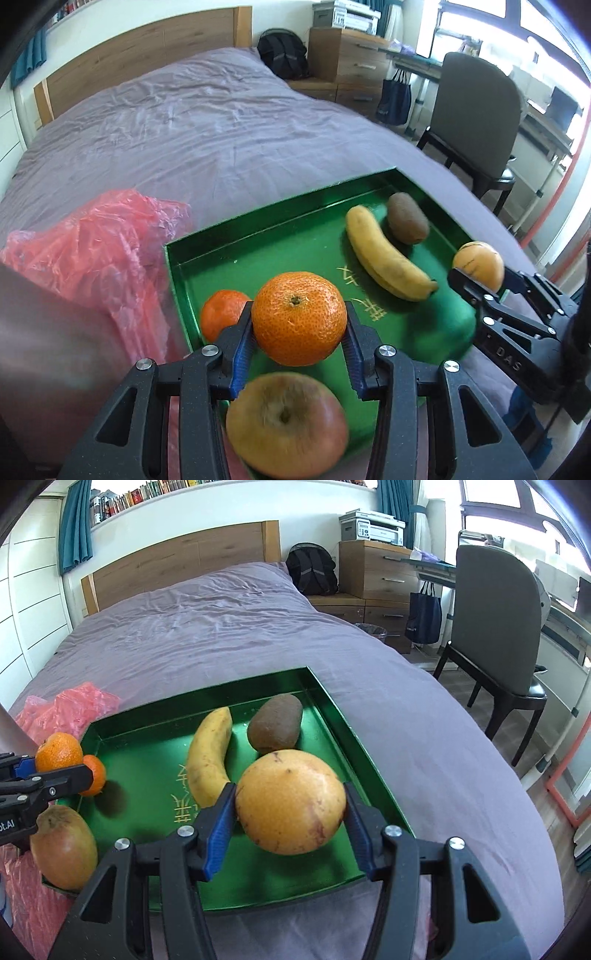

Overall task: Organize fruits
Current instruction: 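Open both grippers to release the tangerine and pear in the tray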

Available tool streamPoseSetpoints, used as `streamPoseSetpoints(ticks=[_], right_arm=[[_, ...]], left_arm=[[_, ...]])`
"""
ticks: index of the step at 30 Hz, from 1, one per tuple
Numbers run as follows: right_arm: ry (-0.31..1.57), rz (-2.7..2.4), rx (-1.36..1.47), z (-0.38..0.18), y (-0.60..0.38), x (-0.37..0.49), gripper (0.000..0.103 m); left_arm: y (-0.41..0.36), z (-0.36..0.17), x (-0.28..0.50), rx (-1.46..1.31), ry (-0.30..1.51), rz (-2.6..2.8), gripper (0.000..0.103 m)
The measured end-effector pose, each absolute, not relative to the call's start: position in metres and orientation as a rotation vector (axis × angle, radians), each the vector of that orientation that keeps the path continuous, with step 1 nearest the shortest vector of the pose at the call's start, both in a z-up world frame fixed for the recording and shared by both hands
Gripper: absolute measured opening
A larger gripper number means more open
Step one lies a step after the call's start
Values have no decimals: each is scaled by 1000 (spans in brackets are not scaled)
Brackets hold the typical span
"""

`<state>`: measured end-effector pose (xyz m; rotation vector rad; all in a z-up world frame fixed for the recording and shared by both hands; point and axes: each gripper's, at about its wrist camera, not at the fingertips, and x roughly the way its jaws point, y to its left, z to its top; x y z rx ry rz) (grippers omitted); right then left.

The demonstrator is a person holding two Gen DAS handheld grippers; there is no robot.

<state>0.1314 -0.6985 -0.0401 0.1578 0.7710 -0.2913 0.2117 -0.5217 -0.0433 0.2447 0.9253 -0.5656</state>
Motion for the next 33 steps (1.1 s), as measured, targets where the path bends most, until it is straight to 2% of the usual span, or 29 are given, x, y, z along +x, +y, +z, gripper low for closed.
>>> streamPoseSetpoints(ticks=[8,25,29,33], right_arm=[[794,-277,147,-57,-707,148,71],[866,-276,210,-67,-721,156,74],[897,-281,229,-65,-724,160,78],[925,-291,218,-58,-722,160,82]], left_arm=[[-539,-70,224,282,982,-564,38],[-557,-88,224,393,1083,-589,40],[-560,-89,223,426,1120,-585,51],[-553,-83,221,392,1139,-594,52]])
